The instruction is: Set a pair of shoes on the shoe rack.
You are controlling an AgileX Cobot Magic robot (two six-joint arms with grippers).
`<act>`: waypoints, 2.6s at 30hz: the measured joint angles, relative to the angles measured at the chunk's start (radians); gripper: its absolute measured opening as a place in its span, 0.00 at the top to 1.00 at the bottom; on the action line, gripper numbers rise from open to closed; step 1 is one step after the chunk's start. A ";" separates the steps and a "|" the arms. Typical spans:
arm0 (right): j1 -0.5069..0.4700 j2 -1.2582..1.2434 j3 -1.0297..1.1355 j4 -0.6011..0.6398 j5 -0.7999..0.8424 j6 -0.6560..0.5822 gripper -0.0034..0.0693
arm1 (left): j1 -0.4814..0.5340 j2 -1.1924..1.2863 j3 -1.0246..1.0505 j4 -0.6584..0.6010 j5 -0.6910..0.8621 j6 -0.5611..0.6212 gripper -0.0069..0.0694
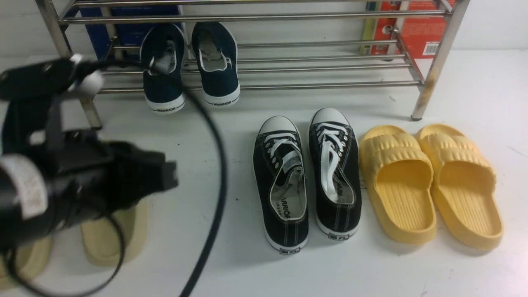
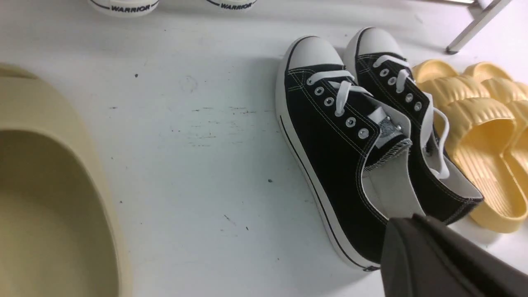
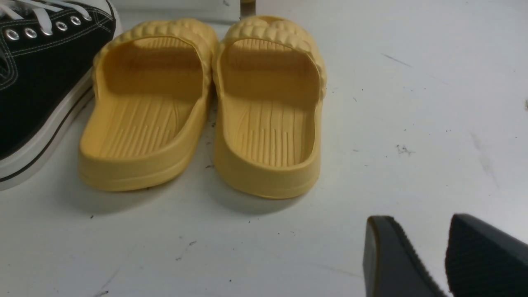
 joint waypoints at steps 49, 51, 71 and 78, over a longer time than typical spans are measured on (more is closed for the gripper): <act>0.000 0.000 0.000 0.000 0.000 0.000 0.62 | 0.530 -0.830 0.665 -0.220 0.004 0.342 0.93; 0.000 0.000 0.000 0.000 0.000 0.000 0.62 | 0.530 -0.830 0.665 -0.221 0.007 0.342 0.93; 0.000 0.000 0.000 0.000 0.000 0.000 0.62 | 0.530 -0.830 0.665 -0.222 0.009 0.339 0.93; 0.000 0.000 0.000 0.000 0.000 0.000 0.62 | 0.530 -0.830 0.665 -0.222 0.009 0.338 0.93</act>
